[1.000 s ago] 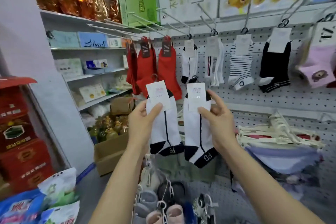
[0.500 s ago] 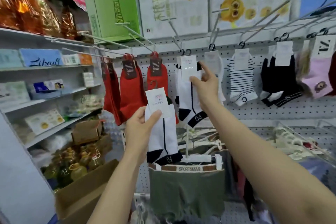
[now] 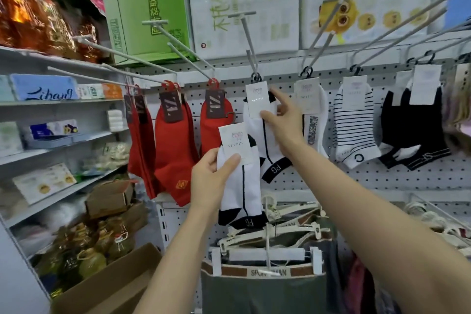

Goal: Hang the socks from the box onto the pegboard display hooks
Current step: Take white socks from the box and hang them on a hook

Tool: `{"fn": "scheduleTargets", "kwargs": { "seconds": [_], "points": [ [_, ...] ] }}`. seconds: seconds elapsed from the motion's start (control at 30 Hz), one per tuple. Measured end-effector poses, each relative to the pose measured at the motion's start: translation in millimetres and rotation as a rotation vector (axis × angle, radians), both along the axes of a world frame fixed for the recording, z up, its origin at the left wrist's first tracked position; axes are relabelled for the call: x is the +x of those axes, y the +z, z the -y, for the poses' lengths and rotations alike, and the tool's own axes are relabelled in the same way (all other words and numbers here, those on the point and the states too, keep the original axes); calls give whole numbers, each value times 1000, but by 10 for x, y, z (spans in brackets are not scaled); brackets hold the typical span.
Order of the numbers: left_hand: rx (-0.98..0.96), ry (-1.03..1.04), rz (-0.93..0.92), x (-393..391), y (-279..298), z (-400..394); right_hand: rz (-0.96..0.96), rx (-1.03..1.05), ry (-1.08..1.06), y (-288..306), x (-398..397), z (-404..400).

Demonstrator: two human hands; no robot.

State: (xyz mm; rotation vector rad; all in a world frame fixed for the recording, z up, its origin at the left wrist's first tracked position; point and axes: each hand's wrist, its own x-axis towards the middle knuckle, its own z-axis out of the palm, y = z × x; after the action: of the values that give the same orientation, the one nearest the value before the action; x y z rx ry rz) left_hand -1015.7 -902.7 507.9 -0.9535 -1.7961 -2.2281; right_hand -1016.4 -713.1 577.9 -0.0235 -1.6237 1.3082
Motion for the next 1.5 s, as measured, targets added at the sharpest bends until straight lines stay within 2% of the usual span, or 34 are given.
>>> {"fn": "scheduleTargets", "kwargs": {
  "seconds": [0.1, 0.2, 0.37, 0.47, 0.57, 0.7, 0.9, 1.27, 1.5],
  "points": [
    [7, -26, -11, -113, 59, -102, 17, -3, -18, -67, 15, -10],
    [12, -35, -66, -207, 175, -201, -57, 31, -49, -145, 206, 88],
    [-43, -62, -138, -240, 390, -424, -48, 8, 162, -206, 483, 302],
    [-126, 70, -274, -312, 548, -484, -67, -116, 147, -128, 437, 264],
    [-107, 198, -431, -416, 917, -474, -88, -216, 103, 54, 345, 154],
    [-94, 263, -621, -436, 1360, -484, -72, -125, 50, 246, 164, 68],
    [-125, 324, -819, -505, 1463, -537, -42, -33, -80, 266, -42, 13],
    [-45, 344, -869, -496, 1476, -586, 22, 83, -183, 219, -98, -94],
    [-36, 352, -859, -513, 1418, -581, -15, 350, -414, 88, -71, -54]
  ]
}}
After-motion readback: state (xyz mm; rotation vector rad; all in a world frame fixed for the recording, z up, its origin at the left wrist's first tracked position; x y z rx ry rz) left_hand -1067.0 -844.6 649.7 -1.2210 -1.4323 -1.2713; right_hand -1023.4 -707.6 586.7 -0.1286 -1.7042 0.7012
